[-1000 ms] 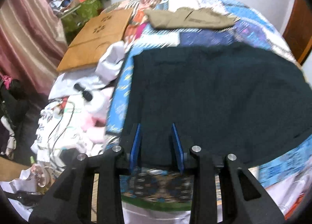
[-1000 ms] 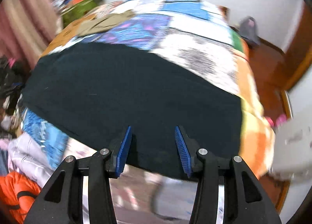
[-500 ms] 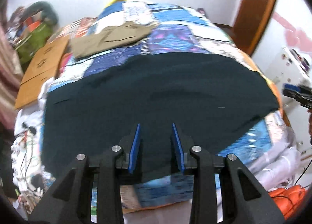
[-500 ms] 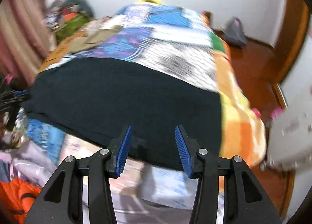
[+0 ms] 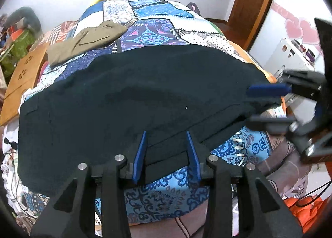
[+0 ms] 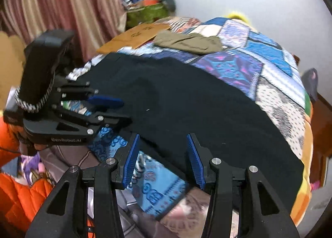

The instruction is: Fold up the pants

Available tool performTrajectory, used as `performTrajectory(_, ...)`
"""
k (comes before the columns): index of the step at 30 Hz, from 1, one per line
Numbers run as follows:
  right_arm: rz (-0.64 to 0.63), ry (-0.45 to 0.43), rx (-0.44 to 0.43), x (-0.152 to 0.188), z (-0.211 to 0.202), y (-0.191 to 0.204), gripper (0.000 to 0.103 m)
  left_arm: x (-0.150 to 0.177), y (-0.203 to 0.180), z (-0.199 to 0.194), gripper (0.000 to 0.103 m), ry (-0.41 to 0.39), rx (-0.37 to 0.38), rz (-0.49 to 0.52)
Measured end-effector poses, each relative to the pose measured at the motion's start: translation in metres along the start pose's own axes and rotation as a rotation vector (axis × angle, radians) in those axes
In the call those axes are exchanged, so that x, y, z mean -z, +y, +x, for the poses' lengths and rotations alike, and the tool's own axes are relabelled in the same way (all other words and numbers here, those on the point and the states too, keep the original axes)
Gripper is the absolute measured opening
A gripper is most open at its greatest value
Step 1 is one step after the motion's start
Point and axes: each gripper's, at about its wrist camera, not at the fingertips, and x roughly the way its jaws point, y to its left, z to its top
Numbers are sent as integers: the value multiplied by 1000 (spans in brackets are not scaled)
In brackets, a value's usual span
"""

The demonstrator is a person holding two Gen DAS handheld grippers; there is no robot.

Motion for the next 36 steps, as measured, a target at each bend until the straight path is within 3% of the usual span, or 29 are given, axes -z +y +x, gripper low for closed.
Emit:
performTrajectory(5,-18,46,-3,-2,24,-2,40,3,1,-5,40,-1,10,4)
performTrajectory(7,-25,39,1,-3,26,-3,23,2,0,-8,42,-7,14,16)
performTrajectory(10,1,25,-23,-8,24,-7,13,3,0,-12,51,-20,15,24)
performTrajectory(19,43,-5,-81,-11,19,-8,9,3,3,-2,53,-16,-48,44)
performTrajectory(21,57,-7,-97,-10,18,-10,8,3,3,-1,44,-21,-42,47)
performTrajectory(23,64,-10,-107,-10,17,-10,8,2,2,-1,16,-24,-40,65)
performTrajectory(25,66,-8,-126,-9,16,-8,7,2,-2,-4,9,-35,-52,89)
performTrajectory(36,49,-10,-131,-5,4,0,7,14,-1,-18,2,-28,-8,78)
